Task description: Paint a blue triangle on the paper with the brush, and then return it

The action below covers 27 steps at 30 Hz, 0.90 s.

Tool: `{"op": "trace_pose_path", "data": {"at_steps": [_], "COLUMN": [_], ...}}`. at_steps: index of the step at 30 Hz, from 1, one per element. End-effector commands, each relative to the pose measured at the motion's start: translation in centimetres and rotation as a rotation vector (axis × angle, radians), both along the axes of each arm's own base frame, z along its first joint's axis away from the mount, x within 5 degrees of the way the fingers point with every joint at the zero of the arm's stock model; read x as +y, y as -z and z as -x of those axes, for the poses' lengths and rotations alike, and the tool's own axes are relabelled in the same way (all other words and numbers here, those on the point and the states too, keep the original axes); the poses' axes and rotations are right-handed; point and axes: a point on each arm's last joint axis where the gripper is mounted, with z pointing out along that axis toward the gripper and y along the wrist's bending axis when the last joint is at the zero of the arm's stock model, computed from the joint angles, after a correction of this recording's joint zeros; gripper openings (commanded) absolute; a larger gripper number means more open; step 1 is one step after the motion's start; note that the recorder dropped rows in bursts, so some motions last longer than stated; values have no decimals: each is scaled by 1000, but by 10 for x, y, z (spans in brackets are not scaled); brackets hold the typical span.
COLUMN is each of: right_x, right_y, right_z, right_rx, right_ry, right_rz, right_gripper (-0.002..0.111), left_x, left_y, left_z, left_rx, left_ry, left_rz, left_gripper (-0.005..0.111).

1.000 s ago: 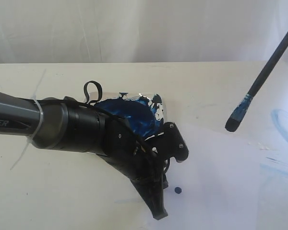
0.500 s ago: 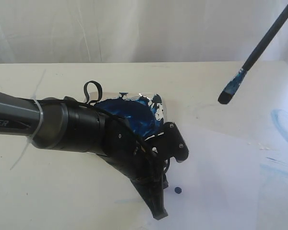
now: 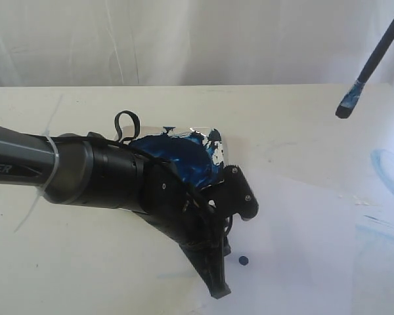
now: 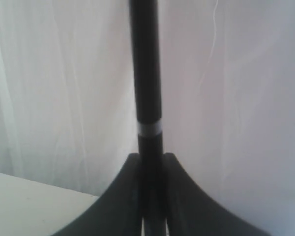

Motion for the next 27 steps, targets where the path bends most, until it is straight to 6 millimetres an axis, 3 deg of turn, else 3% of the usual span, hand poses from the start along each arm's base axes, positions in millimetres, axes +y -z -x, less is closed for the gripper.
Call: {"op": "trace_pose_path", "data": {"at_steps": [1, 14, 21, 27], "right_x": [1, 23, 45, 60], "right_y": [15, 47, 45, 34], "right_z": [-7, -5, 9, 27], "right_rx": [14, 210, 330, 397], "right_ry": [91, 241, 181, 26], "right_rz": [86, 356, 397, 325], "right_gripper": [0, 0, 0, 0], "left_x": [0, 0, 0, 0], "left_y": [2, 2, 2, 2], "left_z": [2, 2, 2, 2], "left_rx": [12, 12, 12, 12], "left_ry": [-3, -3, -3, -3], "left_rz": [-3, -3, -3, -3], "left_gripper": [0, 0, 0, 0]}}
